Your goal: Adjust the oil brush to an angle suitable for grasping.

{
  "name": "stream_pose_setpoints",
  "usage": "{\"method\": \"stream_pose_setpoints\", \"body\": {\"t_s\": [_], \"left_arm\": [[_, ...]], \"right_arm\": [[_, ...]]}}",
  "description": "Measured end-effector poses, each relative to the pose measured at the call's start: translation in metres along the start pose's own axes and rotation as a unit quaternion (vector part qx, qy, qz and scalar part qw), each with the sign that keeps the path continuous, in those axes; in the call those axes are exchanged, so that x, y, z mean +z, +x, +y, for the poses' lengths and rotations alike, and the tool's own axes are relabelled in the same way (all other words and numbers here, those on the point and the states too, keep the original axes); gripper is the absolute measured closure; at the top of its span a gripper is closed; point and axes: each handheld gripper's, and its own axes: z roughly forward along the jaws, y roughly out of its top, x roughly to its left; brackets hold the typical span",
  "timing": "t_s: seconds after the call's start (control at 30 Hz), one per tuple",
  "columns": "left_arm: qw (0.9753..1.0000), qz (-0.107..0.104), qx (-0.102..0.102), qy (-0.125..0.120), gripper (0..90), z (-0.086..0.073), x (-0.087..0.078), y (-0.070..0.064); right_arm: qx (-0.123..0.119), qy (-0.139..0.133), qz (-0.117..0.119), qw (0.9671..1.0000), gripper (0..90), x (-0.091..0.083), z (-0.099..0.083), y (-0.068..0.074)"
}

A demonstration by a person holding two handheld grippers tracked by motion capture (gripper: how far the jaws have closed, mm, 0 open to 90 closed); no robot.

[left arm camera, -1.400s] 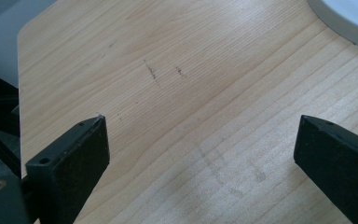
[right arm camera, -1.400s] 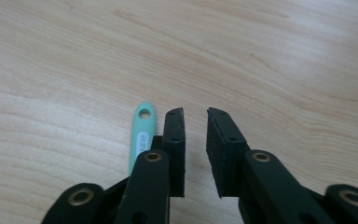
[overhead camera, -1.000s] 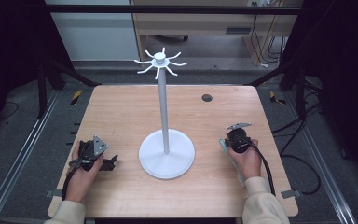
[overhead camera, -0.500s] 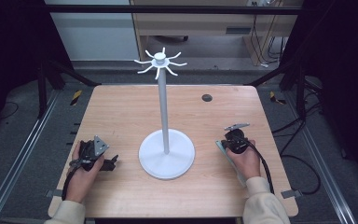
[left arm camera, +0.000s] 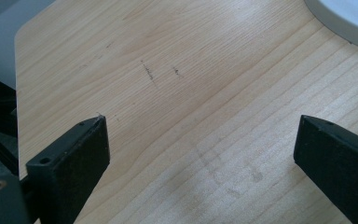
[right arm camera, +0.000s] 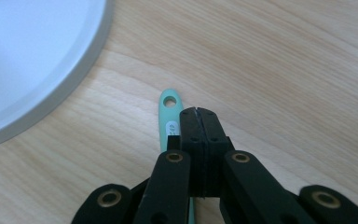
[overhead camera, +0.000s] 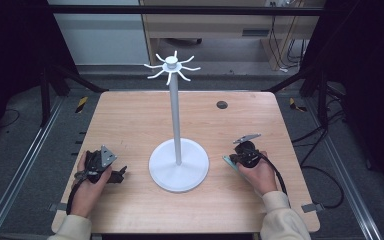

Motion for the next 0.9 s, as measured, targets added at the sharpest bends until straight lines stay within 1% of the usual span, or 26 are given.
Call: {"method": "stream_pose_setpoints", "body": {"t_s": [0.03, 0.07, 0.1, 0.13, 0.2, 0.23, 0.27, 0.33, 0.37, 0.4, 0.43, 0.53, 0.57, 0.6, 0.63, 0.67, 0.7, 0.73, 0.83, 0.9], "left_arm": [[1.0, 0.0, 0.0, 0.0, 2.9, 0.0, 0.0, 0.0], [1.0, 0.0, 0.0, 0.0, 3.0, 0.0, 0.0, 0.0], [1.0, 0.0, 0.0, 0.0, 2.9, 0.0, 0.0, 0.0], [1.0, 0.0, 0.0, 0.0, 3.0, 0.0, 0.0, 0.0], [1.0, 0.0, 0.0, 0.0, 3.0, 0.0, 0.0, 0.0], [1.0, 0.0, -0.001, 0.0, 3.0, 0.0, 0.0, 0.0], [1.0, 0.0, -0.001, 0.0, 3.0, 0.0, -0.001, 0.0], [1.0, 0.0, -0.001, 0.0, 2.9, 0.0, -0.001, 0.0], [1.0, 0.001, -0.001, 0.0, 3.0, 0.0, 0.0, 0.0], [1.0, 0.0, 0.0, 0.0, 3.0, 0.0, 0.0, 0.0], [1.0, 0.0, 0.0, 0.0, 2.9, 0.0, 0.0, 0.0], [1.0, 0.0, 0.004, 0.001, 2.9, 0.001, 0.0, -0.001], [1.0, -0.001, 0.005, 0.002, 3.0, 0.001, 0.0, -0.002], [1.0, -0.001, 0.005, 0.002, 2.9, 0.001, 0.0, -0.002], [1.0, -0.001, 0.005, 0.003, 2.9, 0.001, 0.0, -0.002], [1.0, 0.0, 0.003, 0.001, 2.9, 0.001, 0.0, -0.002], [1.0, 0.0, 0.002, 0.001, 3.0, 0.0, -0.001, -0.001], [1.0, 0.001, 0.001, 0.001, 2.9, 0.0, -0.001, -0.001], [1.0, 0.002, 0.002, 0.002, 2.9, 0.0, -0.001, 0.0], [1.0, 0.002, 0.001, 0.002, 2.9, 0.0, -0.001, 0.0]], "right_arm": [[-0.002, 0.002, 0.004, 1.0, 90.0, 0.0, 0.0, 0.003], [-0.01, 0.004, 0.007, 0.9999, 90.0, 0.0, 0.0, 0.005], [-0.009, 0.005, 0.01, 0.9999, 90.0, 0.0, 0.001, 0.008], [-0.016, 0.008, 0.015, 0.9997, 90.0, 0.0, 0.001, 0.01], [-0.021, 0.012, 0.02, 0.9995, 90.0, 0.0, 0.001, 0.015], [-0.03, 0.014, 0.022, 0.9992, 90.0, -0.001, 0.0, 0.017], [-0.027, 0.017, 0.027, 0.9991, 90.0, -0.001, 0.0, 0.02], [-0.038, 0.017, 0.032, 0.9986, 90.0, -0.001, 0.0, 0.023], [-0.037, 0.021, 0.033, 0.9986, 90.0, -0.002, 0.0, 0.025], [-0.042, 0.021, 0.033, 0.9983, 90.0, -0.002, 0.0, 0.026], [-0.043, 0.023, 0.032, 0.9983, 90.0, -0.002, 0.0, 0.027], [-0.065, 0.023, 0.021, 0.9974, 90.0, -0.006, 0.003, 0.03], [-0.07, 0.022, 0.021, 0.9971, 90.0, -0.009, 0.004, 0.03], [-0.07, 0.022, 0.021, 0.9971, 90.0, -0.009, 0.004, 0.03], [-0.074, 0.021, 0.02, 0.9968, 90.0, -0.012, 0.004, 0.031], [-0.087, 0.024, 0.018, 0.9958, 90.0, -0.019, 0.005, 0.032], [-0.093, 0.024, 0.02, 0.9951, 90.0, -0.023, 0.005, 0.032], [-0.095, 0.024, 0.02, 0.9949, 90.0, -0.026, 0.004, 0.033], [-0.109, 0.039, 0.016, 0.9931, 90.0, -0.035, 0.002, 0.033], [-0.114, 0.048, 0.013, 0.9922, 90.0, -0.041, 0.001, 0.032]]}}
